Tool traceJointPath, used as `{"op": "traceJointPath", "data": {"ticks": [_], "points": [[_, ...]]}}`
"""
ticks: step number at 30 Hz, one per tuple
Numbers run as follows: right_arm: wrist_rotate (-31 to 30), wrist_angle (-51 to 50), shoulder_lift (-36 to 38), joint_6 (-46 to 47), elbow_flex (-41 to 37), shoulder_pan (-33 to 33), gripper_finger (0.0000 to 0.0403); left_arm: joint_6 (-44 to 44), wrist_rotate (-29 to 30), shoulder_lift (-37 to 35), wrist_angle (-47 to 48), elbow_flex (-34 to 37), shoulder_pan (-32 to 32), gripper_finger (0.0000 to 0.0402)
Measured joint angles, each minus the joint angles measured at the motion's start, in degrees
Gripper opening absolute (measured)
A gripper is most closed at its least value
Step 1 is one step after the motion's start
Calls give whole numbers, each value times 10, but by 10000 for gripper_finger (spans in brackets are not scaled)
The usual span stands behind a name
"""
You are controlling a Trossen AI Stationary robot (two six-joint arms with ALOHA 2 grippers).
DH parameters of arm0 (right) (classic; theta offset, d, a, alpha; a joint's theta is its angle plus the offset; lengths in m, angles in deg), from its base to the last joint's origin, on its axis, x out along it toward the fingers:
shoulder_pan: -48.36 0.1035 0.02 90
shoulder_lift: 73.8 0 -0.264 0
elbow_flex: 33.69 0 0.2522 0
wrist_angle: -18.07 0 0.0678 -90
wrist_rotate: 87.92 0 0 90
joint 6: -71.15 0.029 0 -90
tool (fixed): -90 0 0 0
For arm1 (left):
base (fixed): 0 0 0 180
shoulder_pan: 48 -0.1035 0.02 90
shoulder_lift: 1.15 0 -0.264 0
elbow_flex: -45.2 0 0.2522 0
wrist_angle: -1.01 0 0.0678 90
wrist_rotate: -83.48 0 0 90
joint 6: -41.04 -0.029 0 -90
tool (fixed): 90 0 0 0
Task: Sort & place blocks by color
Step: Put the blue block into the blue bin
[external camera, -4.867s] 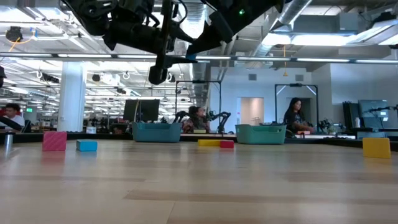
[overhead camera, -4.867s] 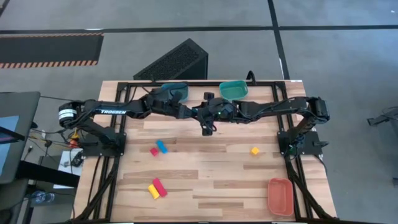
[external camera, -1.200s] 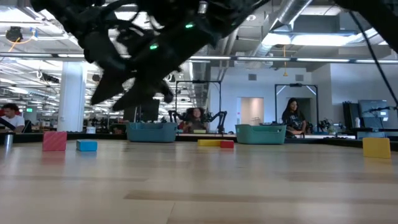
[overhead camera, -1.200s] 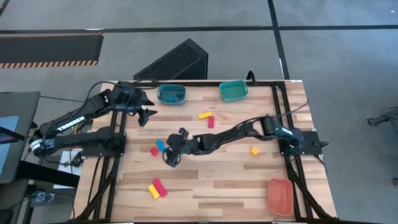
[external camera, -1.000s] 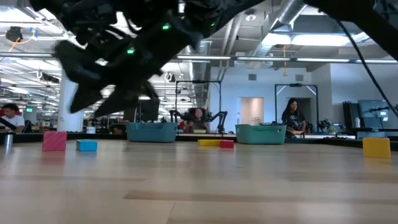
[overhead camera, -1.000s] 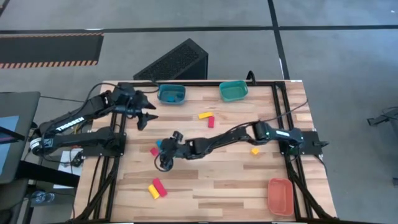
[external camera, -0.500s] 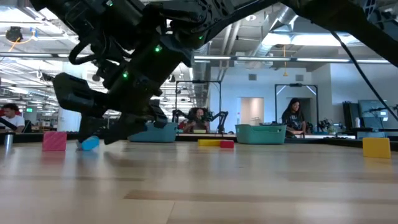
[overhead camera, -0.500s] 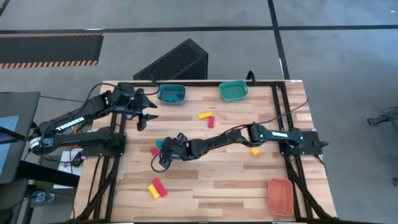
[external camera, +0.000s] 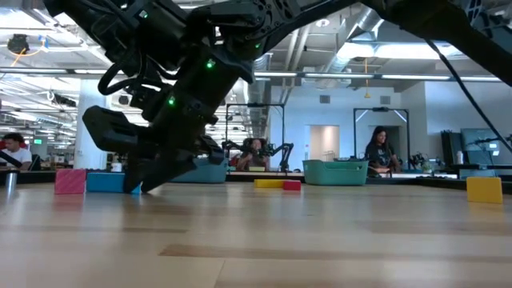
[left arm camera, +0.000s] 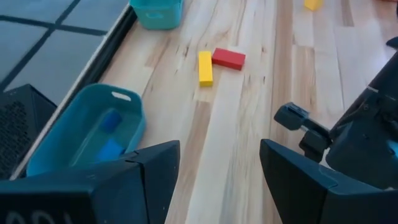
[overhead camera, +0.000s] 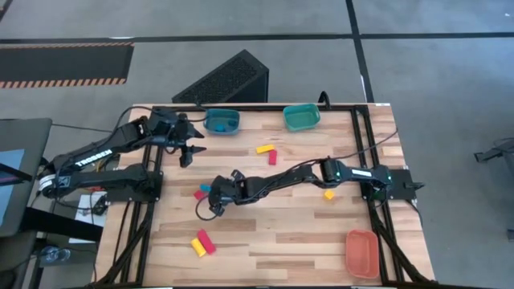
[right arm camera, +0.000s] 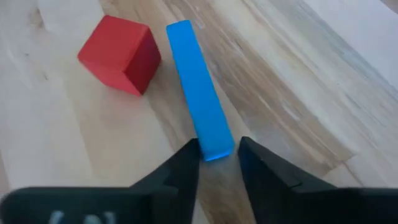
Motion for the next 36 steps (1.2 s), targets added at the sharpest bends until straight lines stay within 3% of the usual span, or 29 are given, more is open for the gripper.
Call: {"op": "traceJointPath", "data": {"ticks": [7,16,25,29,36], "points": [[24,3,14,5,-3,-5,47,18,-4,13,28,0,0,213],[21,-15,71,24,-2,-15,5,8,5,17,32,0,0,213],[26,-15,84,48,-3,-27,57,58,43,17,46,0,0,213],[37,79,73,33,-2,-29,83,89,45,16,80,0,0,213],[33,310,1,-105,-3,-31,166,169,39,-12,112,-1,0,213]]}}
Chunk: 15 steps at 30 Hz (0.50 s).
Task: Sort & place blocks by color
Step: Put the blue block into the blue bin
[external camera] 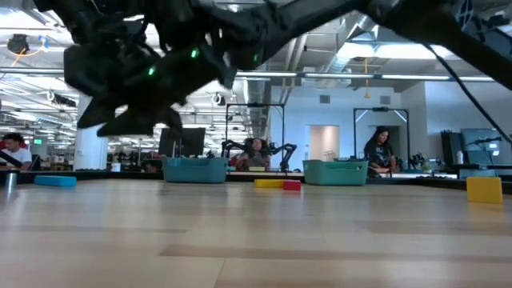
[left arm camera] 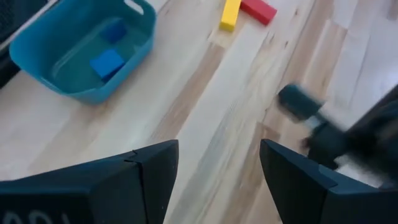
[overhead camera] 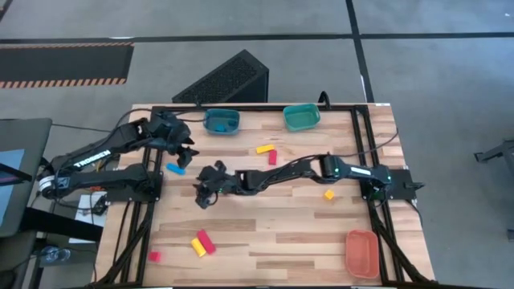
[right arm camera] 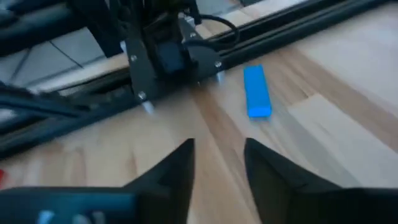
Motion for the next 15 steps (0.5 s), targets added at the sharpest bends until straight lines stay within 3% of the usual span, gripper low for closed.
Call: {"op": "traceJointPath", "data": {"ticks": [4,8,15], "points": [[-3,89,-33,-57,1,-12,233,33,12,-37,17,0,0,212],[-5,111,-66,-123,1,-29,279,75,45,-63,61,0,0,212],[-5,50,-73,-121,1,-40,295,163,106,-43,165,0,0,212]]}}
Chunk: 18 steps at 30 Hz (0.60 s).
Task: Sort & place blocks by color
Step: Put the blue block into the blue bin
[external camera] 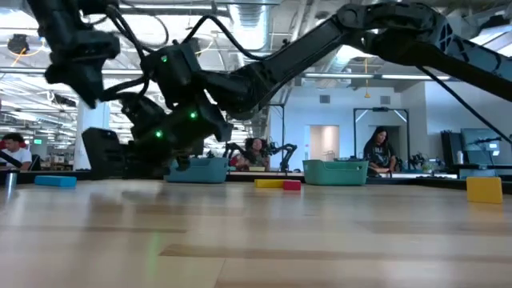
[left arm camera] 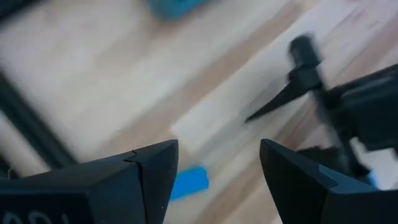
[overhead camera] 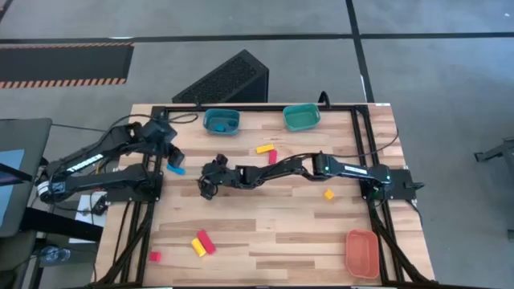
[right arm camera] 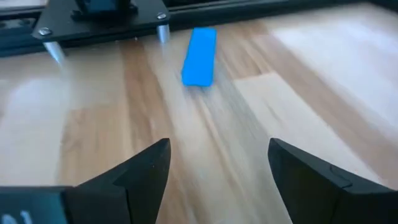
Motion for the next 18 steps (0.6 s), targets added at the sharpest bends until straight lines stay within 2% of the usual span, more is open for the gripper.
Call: {"op": "traceJointPath", "data": {"ticks": [4,8,12,18], "points": [[-2,-56,34,73,0,1,293,80,-21,58,44,0,0,212],[-16,-153,81,137,2,2,292,92,-28,126,52,0,0,212],[-40,-231,117,120,1,2,292,14,-28,191,49,0,0,212],[-43,-320,150,56,1,15,292,-162,-24,256,38,0,3,212]]}}
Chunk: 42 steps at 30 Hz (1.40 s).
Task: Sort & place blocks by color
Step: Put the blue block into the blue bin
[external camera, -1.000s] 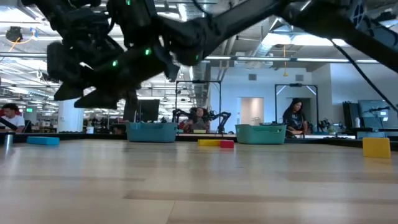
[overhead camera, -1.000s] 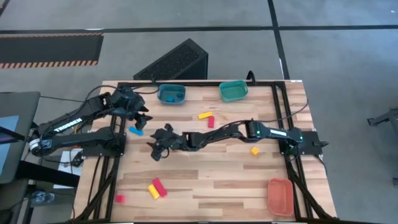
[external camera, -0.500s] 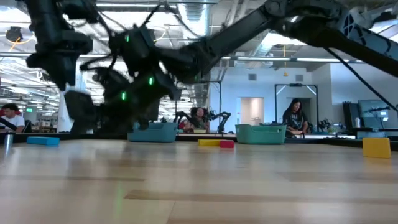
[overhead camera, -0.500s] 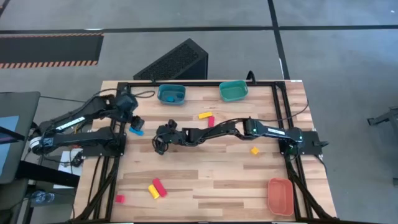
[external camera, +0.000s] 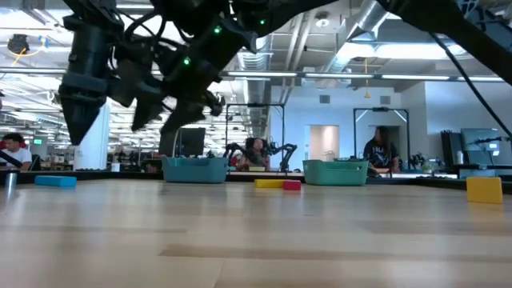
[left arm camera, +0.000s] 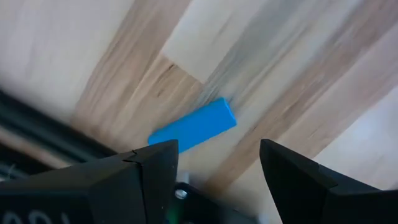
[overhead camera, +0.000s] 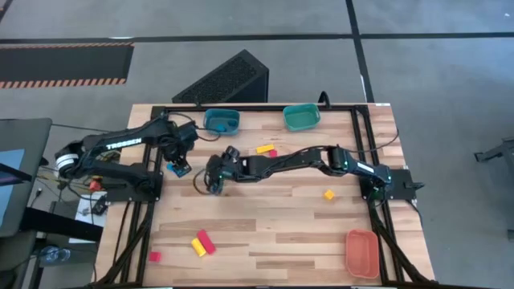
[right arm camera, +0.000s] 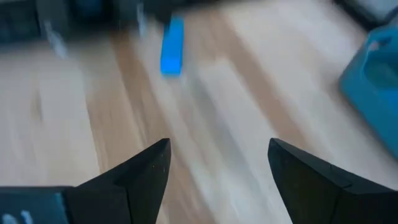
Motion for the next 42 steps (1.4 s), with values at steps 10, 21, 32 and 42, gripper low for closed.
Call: {"op": "traceJointPath", "data": {"ticks": [10,21,32,42], "points": [[-20,-68,2,1,-9,30,276,-179,36,36,-67,12,23,212],[-99,36,72,117,-177,62,264,-329,50,70,-118,99,26,212],[-152,105,148,188,-291,67,264,-406,47,70,-160,104,26,212],[-175,105,185,189,-295,56,264,-355,43,70,-217,125,26,212]]}}
